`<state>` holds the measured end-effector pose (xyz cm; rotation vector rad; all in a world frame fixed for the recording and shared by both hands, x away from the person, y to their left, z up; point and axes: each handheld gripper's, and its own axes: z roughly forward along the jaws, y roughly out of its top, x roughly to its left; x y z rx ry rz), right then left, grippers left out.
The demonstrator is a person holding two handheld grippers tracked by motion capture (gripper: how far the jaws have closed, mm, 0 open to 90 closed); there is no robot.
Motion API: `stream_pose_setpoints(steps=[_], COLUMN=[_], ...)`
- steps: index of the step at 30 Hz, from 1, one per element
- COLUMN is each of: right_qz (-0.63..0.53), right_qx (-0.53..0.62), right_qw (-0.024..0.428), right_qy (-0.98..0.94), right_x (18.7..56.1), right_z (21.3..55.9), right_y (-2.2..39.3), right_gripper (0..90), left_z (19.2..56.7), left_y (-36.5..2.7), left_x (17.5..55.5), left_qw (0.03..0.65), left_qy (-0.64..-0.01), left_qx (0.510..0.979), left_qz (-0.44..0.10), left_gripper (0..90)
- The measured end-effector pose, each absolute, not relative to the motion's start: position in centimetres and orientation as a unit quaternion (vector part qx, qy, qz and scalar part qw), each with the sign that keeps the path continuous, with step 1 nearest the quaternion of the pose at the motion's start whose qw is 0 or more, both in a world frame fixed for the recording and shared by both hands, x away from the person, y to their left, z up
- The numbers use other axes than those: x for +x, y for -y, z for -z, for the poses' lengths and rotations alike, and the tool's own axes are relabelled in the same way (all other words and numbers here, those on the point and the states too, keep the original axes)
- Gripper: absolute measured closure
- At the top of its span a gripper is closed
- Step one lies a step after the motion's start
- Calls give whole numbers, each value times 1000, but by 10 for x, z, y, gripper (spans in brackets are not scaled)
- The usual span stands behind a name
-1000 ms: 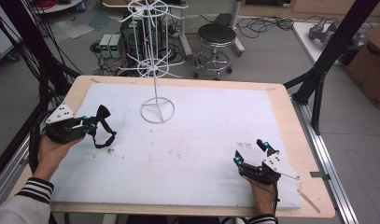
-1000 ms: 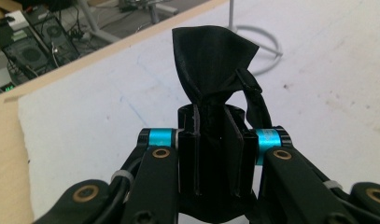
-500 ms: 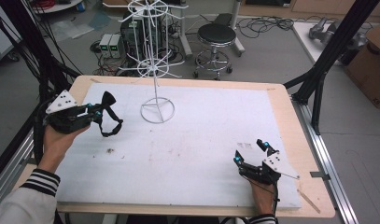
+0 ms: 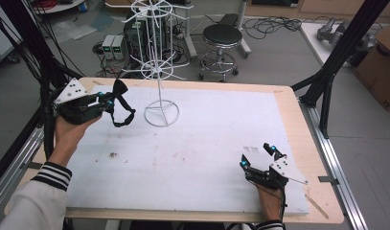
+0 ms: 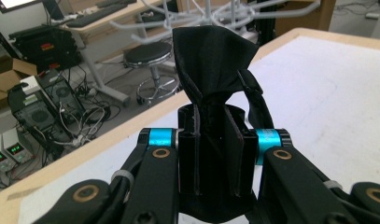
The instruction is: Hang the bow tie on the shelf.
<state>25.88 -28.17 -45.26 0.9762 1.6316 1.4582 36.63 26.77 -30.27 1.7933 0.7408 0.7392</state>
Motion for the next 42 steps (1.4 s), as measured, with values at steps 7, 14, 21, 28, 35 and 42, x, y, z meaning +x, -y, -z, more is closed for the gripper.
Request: stream_pose_setpoints(steps=[7, 14, 21, 28, 35, 42], right_qz=[-569, -569, -570, -570, -570, -570], right_qx=[380, 380, 380, 378, 380, 380], right_qw=[362, 363, 362, 364, 361, 361], right_qy=[-633, -632, -633, -632, -632, -633], right_x=[259, 258, 258, 259, 259, 259], right_z=[453, 453, 453, 453, 453, 453], right_y=[282, 282, 282, 283, 282, 283], right_gripper=[94, 94, 94, 94, 94, 94], left_z=[294, 289, 287, 290, 289, 288], left_y=[-262, -251, -243, -241, -238, -234], left_x=[373, 383, 389, 394, 398, 398], left_qw=[513, 514, 512, 513, 510, 510], left_qy=[-305, -301, -290, -295, -291, -289], left_qx=[739, 739, 743, 740, 744, 745], left_qz=[-313, -316, -319, -320, -320, -319], left_gripper=[767, 767, 767, 767, 767, 767])
